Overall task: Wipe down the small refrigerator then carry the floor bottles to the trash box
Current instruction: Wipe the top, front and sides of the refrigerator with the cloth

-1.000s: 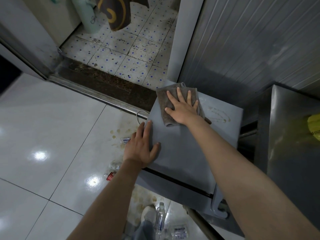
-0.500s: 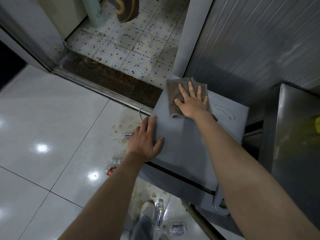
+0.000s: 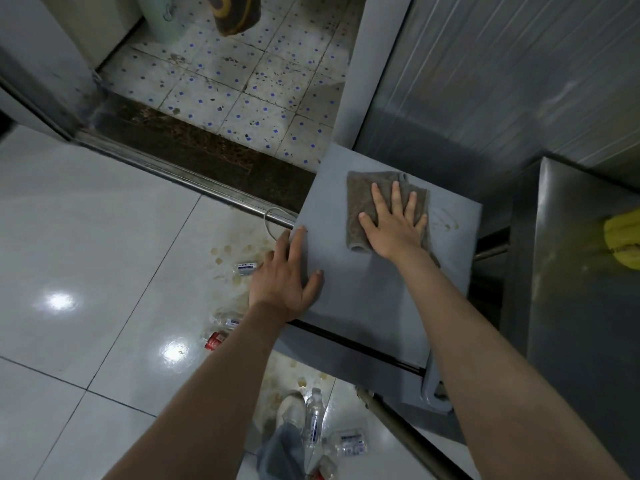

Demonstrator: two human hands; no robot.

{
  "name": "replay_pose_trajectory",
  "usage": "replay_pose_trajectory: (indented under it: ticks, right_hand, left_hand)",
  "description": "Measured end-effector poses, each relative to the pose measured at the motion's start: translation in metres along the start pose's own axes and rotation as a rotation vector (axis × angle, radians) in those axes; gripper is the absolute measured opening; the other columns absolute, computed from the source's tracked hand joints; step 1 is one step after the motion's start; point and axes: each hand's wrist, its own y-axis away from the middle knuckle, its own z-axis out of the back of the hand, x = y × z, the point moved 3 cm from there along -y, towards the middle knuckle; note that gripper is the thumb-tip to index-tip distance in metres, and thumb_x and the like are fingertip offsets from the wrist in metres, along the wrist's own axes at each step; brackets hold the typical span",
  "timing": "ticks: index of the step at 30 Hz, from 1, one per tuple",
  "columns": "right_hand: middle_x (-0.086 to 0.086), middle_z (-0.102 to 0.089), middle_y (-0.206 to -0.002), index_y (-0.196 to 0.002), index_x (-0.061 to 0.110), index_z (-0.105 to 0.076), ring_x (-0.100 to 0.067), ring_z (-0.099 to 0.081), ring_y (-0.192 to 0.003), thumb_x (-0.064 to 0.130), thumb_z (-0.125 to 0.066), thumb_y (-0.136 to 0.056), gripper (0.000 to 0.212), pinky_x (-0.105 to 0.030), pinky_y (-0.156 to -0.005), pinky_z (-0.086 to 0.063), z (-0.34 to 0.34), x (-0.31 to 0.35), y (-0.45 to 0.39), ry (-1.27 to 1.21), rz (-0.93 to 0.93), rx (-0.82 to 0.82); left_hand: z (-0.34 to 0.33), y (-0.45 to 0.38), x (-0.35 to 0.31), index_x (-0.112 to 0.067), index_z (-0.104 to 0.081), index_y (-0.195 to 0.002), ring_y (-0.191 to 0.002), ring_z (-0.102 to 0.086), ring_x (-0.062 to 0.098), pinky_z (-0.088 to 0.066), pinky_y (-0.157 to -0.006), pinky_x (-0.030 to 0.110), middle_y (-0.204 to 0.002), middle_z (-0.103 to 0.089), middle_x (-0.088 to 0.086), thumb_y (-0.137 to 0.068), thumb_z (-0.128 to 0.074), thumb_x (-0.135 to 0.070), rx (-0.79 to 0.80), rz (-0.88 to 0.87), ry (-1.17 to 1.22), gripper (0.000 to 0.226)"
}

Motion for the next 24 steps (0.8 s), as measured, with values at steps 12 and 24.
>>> replay_pose_trajectory:
  ticks: [12, 24]
  right_hand:
    - [0.007, 0.021, -0.155, -0.147, 0.042, 0.005, -0.026, 0.02, -0.142, 0.058, -0.026, -0.094, 0.063, -0.056, -0.113, 0.006, 0.016, -0.027, -0.016, -0.055, -0.111, -0.014]
    - [-0.003, 0.015, -0.157, -0.15, 0.026, 0.006, -0.028, 0.012, -0.144, 0.045, -0.027, -0.098, 0.064, -0.049, -0.114, 0.006, -0.009, -0.023, 0.039, 0.015, -0.136, -0.082]
  left_hand:
    - [0.001, 0.0, -0.001, -0.025, 0.001, -0.149, -0.125, -0.042, 0.035, -0.044, -0.091, 0.044, -0.154, -0.014, 0.008, -0.084, -0.03, -0.059, 0.008, -0.002, 0.007, 0.08]
    - [0.006, -0.001, -0.003, -0.016, -0.009, -0.15, -0.133, -0.032, 0.036, -0.035, -0.103, 0.047, -0.154, -0.018, 0.014, -0.082, -0.027, -0.057, 0.025, -0.008, -0.063, 0.082]
